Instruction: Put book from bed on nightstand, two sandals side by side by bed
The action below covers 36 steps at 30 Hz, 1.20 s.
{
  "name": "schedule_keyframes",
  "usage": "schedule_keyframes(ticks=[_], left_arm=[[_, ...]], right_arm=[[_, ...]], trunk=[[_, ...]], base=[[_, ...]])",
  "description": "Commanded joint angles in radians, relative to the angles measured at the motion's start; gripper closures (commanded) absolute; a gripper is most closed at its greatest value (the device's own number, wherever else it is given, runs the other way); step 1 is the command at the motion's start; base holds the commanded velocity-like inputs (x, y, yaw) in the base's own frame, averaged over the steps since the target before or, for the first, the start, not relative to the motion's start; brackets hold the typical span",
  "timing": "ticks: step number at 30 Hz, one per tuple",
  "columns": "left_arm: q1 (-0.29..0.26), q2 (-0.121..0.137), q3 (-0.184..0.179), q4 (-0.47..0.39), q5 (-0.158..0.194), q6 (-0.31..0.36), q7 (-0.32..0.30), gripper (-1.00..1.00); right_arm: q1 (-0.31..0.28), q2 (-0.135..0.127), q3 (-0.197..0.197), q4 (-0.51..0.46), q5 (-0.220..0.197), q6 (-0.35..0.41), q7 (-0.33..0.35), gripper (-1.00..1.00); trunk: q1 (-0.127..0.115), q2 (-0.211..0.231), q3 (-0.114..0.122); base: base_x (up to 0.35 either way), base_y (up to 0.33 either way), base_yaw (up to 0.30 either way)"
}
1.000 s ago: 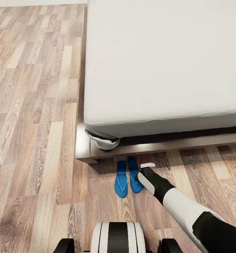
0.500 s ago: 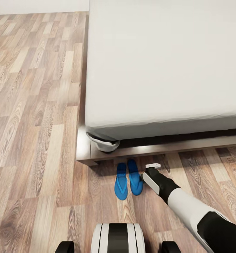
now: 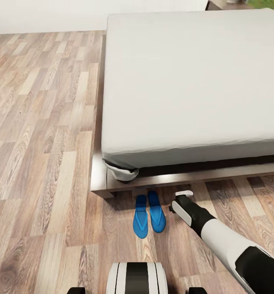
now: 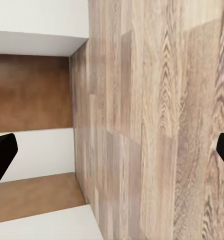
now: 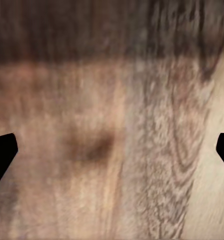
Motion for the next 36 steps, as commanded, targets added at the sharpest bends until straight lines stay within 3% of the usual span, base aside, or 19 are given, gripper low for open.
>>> schedule_keyframes(ticks=[1,11,19,29,36], left_arm=[[0.0,0.001,-0.009,-0.002,0.01,0.006,0.002,-1.0],[0.0,0.001,-0.009,0.0,0.01,0.006,-0.066,-1.0],[0.0,0.001,-0.008,0.03,0.014,0.005,-0.168,-1.0],[0.0,0.001,-0.006,0.045,0.017,0.005,-0.276,-1.0],[0.001,0.001,-0.006,0.065,0.02,0.004,-0.316,-1.0]], right_arm=[[-0.001,-0.007,0.008,-0.002,-0.011,0.003,-0.009,-1.0],[0.003,-0.039,0.009,-0.002,-0.011,0.004,-0.009,-1.0],[0.023,-0.074,0.011,0.046,-0.011,0.004,-0.009,-1.0],[0.042,-0.082,0.013,0.127,-0.011,0.003,-0.008,-1.0],[0.113,-0.092,0.013,0.183,-0.009,0.003,-0.008,-1.0]], trunk=[[-0.001,0.0,0.003],[-0.005,0.002,0.042],[-0.009,0.004,0.073],[-0.013,0.007,0.112],[-0.016,0.008,0.139]], base=[[0.0,0.0,0.0],[0.0,0.0,0.0],[0.0,0.0,0.0],[0.0,0.0,0.0],[0.0,0.0,0.0]])
